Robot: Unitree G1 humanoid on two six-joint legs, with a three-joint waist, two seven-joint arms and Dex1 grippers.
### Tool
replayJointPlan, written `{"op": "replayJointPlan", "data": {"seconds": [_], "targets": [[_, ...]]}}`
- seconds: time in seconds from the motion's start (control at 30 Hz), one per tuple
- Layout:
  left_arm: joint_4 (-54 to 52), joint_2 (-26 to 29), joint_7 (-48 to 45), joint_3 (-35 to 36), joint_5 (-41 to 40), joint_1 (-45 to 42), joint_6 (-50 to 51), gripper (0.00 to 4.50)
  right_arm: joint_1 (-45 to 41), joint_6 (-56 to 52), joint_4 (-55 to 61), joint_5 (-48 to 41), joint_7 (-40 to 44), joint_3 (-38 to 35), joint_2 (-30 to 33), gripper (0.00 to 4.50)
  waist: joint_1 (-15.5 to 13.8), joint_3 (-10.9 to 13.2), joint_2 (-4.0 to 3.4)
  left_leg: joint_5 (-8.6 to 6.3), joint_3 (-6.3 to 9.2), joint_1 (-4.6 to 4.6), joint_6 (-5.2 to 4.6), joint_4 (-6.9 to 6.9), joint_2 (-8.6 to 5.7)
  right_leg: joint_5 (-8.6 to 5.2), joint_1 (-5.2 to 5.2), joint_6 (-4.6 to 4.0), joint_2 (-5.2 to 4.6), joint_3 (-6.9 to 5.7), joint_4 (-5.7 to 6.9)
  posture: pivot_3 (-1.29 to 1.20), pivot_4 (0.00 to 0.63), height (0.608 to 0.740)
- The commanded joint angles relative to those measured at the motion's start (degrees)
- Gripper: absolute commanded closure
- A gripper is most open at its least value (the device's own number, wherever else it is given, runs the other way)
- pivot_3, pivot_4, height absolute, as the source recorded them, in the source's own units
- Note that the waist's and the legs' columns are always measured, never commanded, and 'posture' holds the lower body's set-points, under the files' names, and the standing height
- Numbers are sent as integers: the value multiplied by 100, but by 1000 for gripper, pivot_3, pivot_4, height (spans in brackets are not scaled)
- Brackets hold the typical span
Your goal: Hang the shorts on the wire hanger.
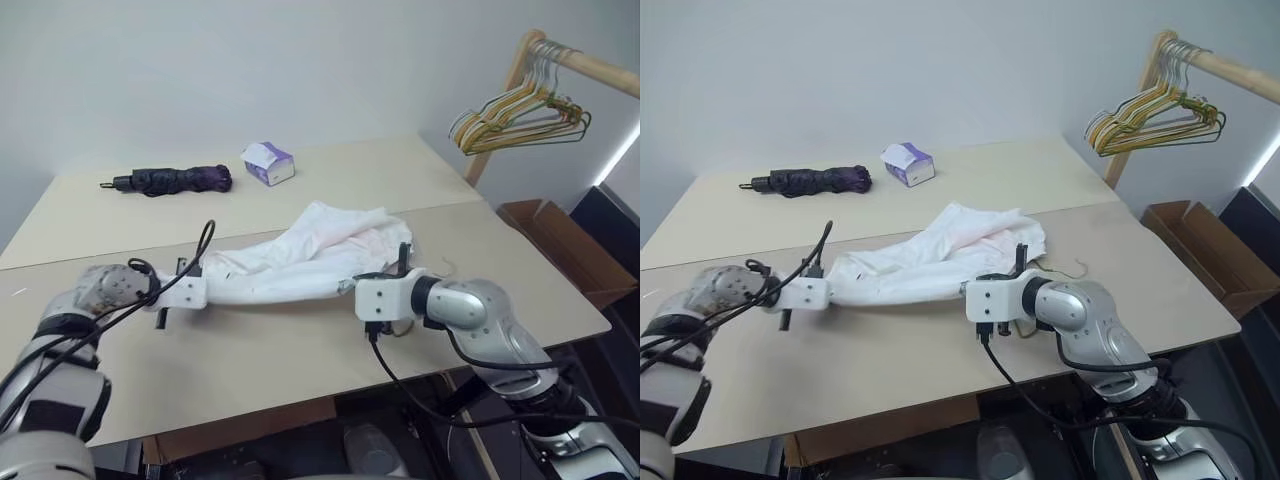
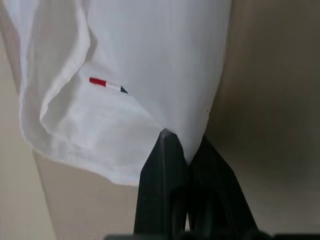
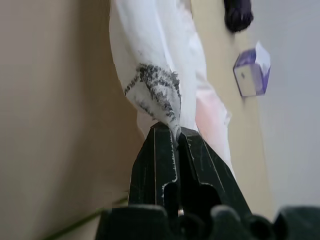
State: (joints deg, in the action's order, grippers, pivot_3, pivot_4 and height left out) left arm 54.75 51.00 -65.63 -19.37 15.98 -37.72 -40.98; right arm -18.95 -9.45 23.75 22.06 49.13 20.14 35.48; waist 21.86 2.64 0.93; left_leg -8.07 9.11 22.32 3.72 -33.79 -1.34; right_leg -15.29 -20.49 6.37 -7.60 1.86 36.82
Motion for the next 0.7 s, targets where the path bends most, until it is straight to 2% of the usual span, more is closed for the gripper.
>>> {"op": "replayJointPlan", "data": {"seconds": [0.03, 0.27, 0.4, 0.53, 0.63, 0.67, 0.7], "targets": [[-1403, 645, -1348, 242, -957, 663, 646, 4472, 150, 832, 139, -644, 150, -396, 307, 4500, 13, 1, 1, -1, -1, -1, 1, 0, 1, -2, -1, -4, 0, 1, 4, -281, 0, 740], [-4604, 1970, -2211, 1054, -2650, 2818, 2682, 4472, 23, 2294, -592, -1401, 922, -425, 1247, 4500, -118, 11, 6, -12, -2, -9, 19, 1, 8, -22, 0, -46, 0, 6, 24, -227, 0, 740], [-5600, 2161, -2129, 1591, -3362, 3554, 3553, 4472, -491, 2500, -1111, -1867, 1440, -332, 1332, 4500, -251, 23, -6, -16, -8, -12, 23, 2, 8, -43, 1, -84, 0, 10, 26, -206, 0, 740], [-5525, 1558, -1369, 1837, -3437, 2991, 4103, 4472, -1764, 2491, -2362, -1948, 1505, -286, 807, 4500, -370, 45, -37, -15, -12, -29, 21, 0, 5, -45, 17, -88, 0, 12, 25, -184, 0, 740], [-4871, 1011, -818, 1964, -3383, 1937, 4504, 4472, -2909, 2810, -3755, -1559, 1027, -273, 274, 4500, -448, 53, -42, 10, -3, -36, -19, -1, 2, -26, 27, -54, 6, 4, 26, -173, 0, 740], [-4389, 815, -503, 2008, -3233, 1375, 4448, 4472, -3456, 3025, -4471, -1208, 485, -245, 44, 4500, -459, 53, -41, 13, 4, -29, -23, 1, -2, -24, 18, -50, 7, 1, 25, -172, 0, 740], [-3679, 630, 88, 1999, -2886, 608, 4338, 4472, -4143, 3127, -5329, -702, -423, -165, -208, 4500, -481, 54, -41, 14, 6, -23, -24, 1, -2, -24, 14, -49, 9, 0, 24, -165, 0, 740]]}}
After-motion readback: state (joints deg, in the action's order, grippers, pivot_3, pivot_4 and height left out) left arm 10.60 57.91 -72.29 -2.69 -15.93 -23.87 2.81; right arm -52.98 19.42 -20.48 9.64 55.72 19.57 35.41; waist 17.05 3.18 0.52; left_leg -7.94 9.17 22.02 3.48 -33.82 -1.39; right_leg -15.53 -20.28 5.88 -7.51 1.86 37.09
